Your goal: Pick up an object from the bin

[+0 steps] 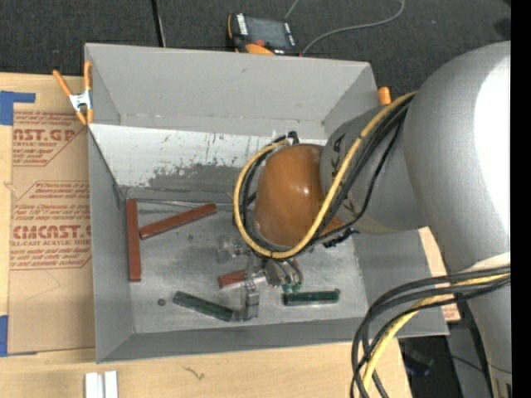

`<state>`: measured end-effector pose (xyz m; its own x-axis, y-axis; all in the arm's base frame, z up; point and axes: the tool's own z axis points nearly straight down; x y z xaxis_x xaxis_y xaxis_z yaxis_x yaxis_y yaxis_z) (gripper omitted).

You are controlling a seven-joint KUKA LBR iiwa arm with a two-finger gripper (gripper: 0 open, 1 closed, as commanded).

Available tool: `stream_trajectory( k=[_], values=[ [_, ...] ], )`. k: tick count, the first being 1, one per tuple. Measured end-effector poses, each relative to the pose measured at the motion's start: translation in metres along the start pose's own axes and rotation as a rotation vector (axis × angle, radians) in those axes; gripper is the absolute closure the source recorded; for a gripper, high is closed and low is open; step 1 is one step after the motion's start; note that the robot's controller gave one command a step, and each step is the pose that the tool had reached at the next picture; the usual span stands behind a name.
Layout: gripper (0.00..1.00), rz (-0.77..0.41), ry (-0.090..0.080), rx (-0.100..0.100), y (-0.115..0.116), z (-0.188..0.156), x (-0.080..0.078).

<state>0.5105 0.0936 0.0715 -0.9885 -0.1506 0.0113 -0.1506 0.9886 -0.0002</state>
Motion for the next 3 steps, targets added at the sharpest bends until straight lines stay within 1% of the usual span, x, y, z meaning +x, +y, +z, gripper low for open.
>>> stream_trajectory(
  k=[1, 2, 3],
  values=[
    [1.0, -0.001, -0.01, -0.001, 0.002, -0.004, -0.004],
    [1.0, -0.08, -0.022, 0.001, -0.013, -0.112, -0.027],
    [1.0, -0.09, -0.021, 0.001, -0.009, -0.189, -0.008]
  ],
)
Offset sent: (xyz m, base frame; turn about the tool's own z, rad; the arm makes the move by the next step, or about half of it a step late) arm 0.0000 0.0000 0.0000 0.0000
